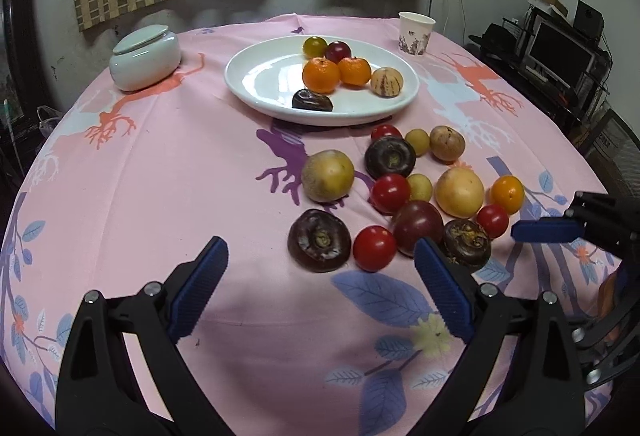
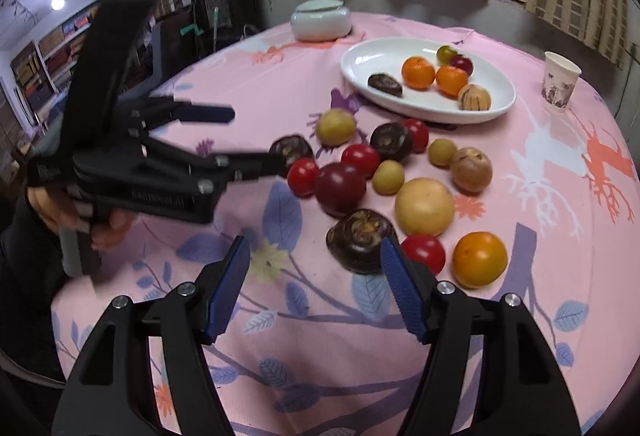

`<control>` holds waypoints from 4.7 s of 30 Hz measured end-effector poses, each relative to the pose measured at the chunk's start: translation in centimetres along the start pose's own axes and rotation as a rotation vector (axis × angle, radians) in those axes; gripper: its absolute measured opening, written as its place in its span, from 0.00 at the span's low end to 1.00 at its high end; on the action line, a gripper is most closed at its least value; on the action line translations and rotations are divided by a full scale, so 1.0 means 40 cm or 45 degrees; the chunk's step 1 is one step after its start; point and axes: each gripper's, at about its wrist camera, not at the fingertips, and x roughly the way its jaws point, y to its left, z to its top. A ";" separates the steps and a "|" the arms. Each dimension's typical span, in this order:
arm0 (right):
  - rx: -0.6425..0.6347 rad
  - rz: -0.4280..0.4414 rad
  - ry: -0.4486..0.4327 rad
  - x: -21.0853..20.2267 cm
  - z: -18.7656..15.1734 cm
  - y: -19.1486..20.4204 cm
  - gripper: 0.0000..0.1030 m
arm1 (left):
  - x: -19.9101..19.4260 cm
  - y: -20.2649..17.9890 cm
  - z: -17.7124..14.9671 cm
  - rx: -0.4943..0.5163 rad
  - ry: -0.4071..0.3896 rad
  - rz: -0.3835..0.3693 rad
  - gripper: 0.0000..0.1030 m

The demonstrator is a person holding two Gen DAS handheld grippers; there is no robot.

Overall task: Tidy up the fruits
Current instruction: 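Grasp a dark mangosteen with the left tool while the right tool grasps another mangosteen, then carry both mangosteens onto the white plate and open both tools, then withdraw both tools from the plate toward the fruit pile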

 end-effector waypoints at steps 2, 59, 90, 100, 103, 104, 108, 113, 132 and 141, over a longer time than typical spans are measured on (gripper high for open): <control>-0.002 -0.033 0.028 0.015 -0.004 0.000 0.67 | -0.001 0.001 0.001 0.002 -0.001 0.001 0.93; 0.037 -0.126 0.043 0.057 -0.001 0.000 0.49 | 0.121 0.046 -0.010 -0.049 0.072 0.040 0.42; 0.125 -0.197 -0.168 -0.035 0.038 -0.041 0.49 | -0.031 -0.026 0.052 0.019 -0.118 0.023 0.43; 0.110 -0.267 -0.241 -0.100 0.204 -0.134 0.50 | -0.047 -0.010 0.173 0.048 -0.166 0.026 0.43; 0.114 -0.272 -0.238 -0.072 0.259 -0.161 0.50 | -0.012 0.014 0.225 0.008 -0.162 0.048 0.43; 0.110 -0.271 -0.230 -0.055 0.281 -0.170 0.50 | 0.005 0.021 0.244 0.001 -0.160 0.056 0.43; 0.053 -0.296 -0.151 0.028 0.352 -0.195 0.50 | 0.069 0.041 0.300 -0.013 -0.133 0.076 0.42; 0.026 -0.317 -0.027 0.153 0.383 -0.229 0.49 | 0.172 0.063 0.342 -0.035 -0.067 0.098 0.43; 0.170 -0.244 -0.011 0.099 0.290 -0.277 0.53 | 0.129 0.075 0.293 -0.095 -0.063 0.046 0.66; 0.400 -0.245 -0.073 -0.020 0.116 -0.276 0.68 | 0.012 -0.023 0.165 0.010 -0.096 -0.010 0.80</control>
